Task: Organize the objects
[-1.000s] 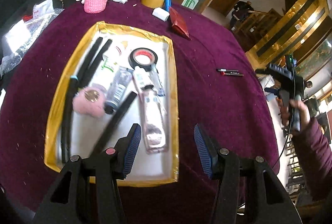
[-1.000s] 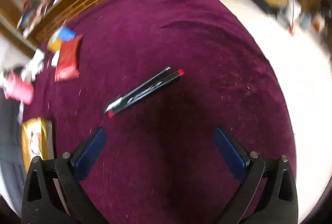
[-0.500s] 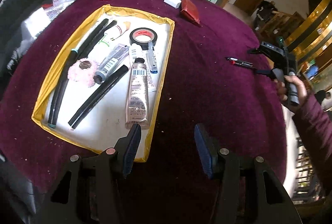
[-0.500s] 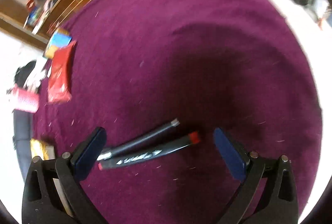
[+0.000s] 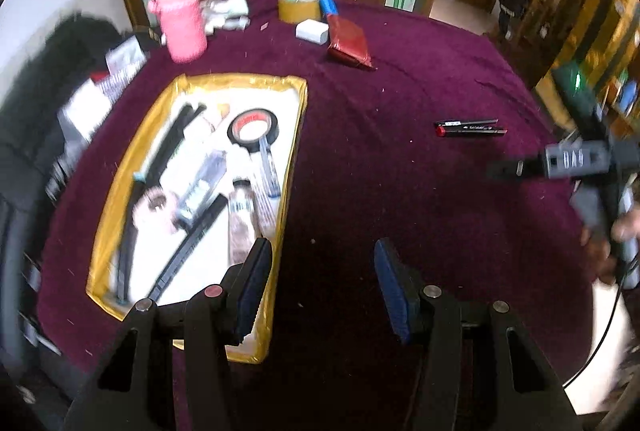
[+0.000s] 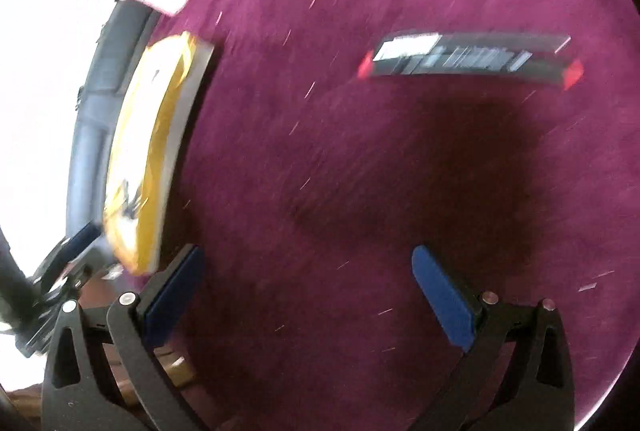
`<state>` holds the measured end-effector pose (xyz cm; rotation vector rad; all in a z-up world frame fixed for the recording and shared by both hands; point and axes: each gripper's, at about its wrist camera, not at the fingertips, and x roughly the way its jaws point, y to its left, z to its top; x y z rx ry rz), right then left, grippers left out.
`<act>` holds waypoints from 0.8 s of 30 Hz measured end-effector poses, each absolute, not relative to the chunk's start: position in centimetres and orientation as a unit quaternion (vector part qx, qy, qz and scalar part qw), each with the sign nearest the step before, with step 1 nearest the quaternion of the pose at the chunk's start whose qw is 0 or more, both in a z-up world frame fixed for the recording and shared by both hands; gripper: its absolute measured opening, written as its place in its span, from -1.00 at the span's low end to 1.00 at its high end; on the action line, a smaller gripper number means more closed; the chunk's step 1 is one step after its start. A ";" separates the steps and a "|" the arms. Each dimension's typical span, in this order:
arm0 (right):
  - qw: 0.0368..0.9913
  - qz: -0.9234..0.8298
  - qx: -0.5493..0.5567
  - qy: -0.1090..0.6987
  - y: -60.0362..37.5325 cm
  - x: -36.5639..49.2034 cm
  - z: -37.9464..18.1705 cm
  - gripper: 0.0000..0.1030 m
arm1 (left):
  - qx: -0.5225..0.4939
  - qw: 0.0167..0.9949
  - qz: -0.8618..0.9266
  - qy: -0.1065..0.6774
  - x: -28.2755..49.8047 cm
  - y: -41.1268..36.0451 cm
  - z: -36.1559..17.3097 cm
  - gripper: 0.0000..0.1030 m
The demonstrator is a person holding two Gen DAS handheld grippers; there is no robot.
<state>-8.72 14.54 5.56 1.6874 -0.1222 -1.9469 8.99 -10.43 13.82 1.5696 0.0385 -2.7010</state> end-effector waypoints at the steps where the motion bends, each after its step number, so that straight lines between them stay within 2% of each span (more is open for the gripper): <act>1: 0.259 -0.742 0.617 -0.035 15.2 -9.1 6.1 1.00 | 0.499 0.012 -0.867 -0.006 9.0 -9.9 14.0 -0.09; 7: 0.179 -0.788 0.588 -0.029 17.3 -11.8 7.0 1.00 | 0.486 0.036 -0.870 -0.080 9.4 -7.8 14.5 -0.08; 14: 0.113 -0.822 0.558 0.007 16.5 -17.9 6.6 1.00 | 0.503 0.071 -0.857 -0.088 9.9 -8.1 14.2 -0.08; 20: 0.122 -0.789 0.602 -0.024 16.0 -21.7 3.4 1.00 | 0.487 0.071 -0.865 -0.099 10.9 -8.0 14.3 -0.08; 24: 0.130 -0.785 0.605 0.025 14.8 -21.7 3.0 1.00 | 0.471 0.067 -0.872 -0.112 10.9 -7.2 14.8 -0.08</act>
